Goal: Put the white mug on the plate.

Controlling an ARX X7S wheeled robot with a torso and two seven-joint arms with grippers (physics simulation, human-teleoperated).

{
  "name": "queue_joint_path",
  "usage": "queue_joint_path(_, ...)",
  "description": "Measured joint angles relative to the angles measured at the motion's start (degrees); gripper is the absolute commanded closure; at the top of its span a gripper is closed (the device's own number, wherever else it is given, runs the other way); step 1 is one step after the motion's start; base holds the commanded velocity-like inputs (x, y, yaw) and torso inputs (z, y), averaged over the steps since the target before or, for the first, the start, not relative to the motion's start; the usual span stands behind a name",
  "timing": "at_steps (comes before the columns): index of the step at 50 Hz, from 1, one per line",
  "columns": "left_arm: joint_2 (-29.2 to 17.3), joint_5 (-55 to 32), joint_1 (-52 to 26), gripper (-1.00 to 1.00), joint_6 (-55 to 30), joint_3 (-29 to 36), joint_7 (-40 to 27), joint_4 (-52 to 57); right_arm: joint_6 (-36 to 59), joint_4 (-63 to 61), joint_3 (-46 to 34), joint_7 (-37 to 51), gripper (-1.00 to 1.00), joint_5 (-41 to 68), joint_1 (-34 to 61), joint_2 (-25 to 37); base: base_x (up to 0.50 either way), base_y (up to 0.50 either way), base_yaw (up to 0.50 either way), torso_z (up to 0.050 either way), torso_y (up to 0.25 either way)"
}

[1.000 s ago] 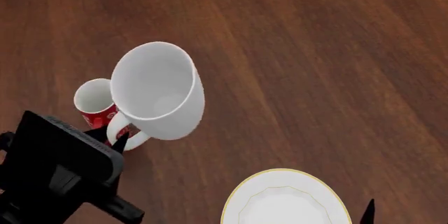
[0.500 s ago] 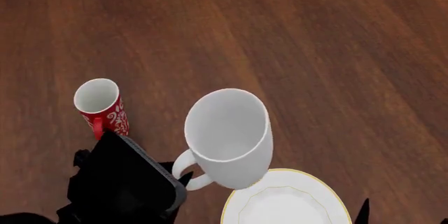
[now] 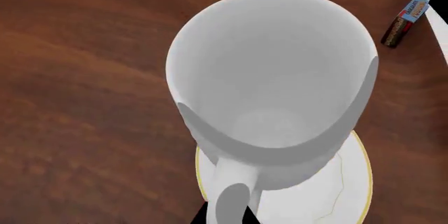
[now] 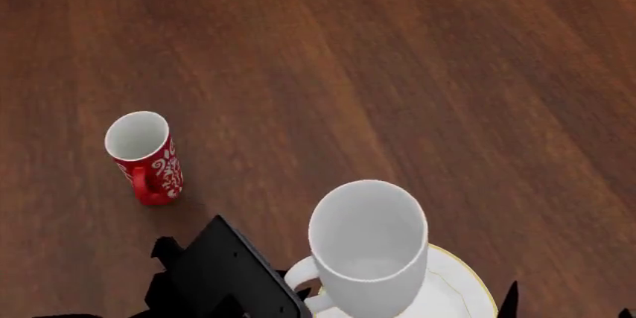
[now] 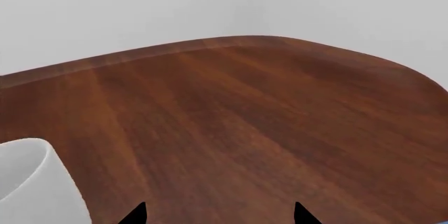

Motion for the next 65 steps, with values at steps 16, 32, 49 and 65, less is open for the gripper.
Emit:
queue_joint_path(16, 0.21, 4.00, -0.54, 1.00, 3.86, 5.15, 2.72, -3.79, -0.33, 0.07, -0.48, 0.05, -1.00, -0.01, -0.09, 0.12, 0.00, 0.00, 0.00, 0.000, 0.000)
queue_joint_path(32, 1.24, 8.17, -1.67, 1.00, 8.28, 9.50, 5.91, -10.31, -1.18, 0.64, -0.77, -0.10, -1.00, -0.09, -0.40, 0.05, 0.00, 0.00, 0.00, 0.000, 0.001)
queue_joint_path(49, 2.53, 10.03, -2.96, 1.00, 11.23, 12.36, 8.82, -13.92, -1.96, 1.40, -0.93, -0.18, -1.00, -0.03, -0.58, -0.02, 0.00, 0.00, 0.00, 0.000, 0.000)
queue_joint_path(65, 2.50, 9.91, -2.91, 1.00, 11.96, 13.98, 10.02, -13.28, -2.55, 1.71, -0.99, -0.17, -1.00, 0.00, -0.93, 0.08, 0.00, 0.00, 0.00, 0.000, 0.000)
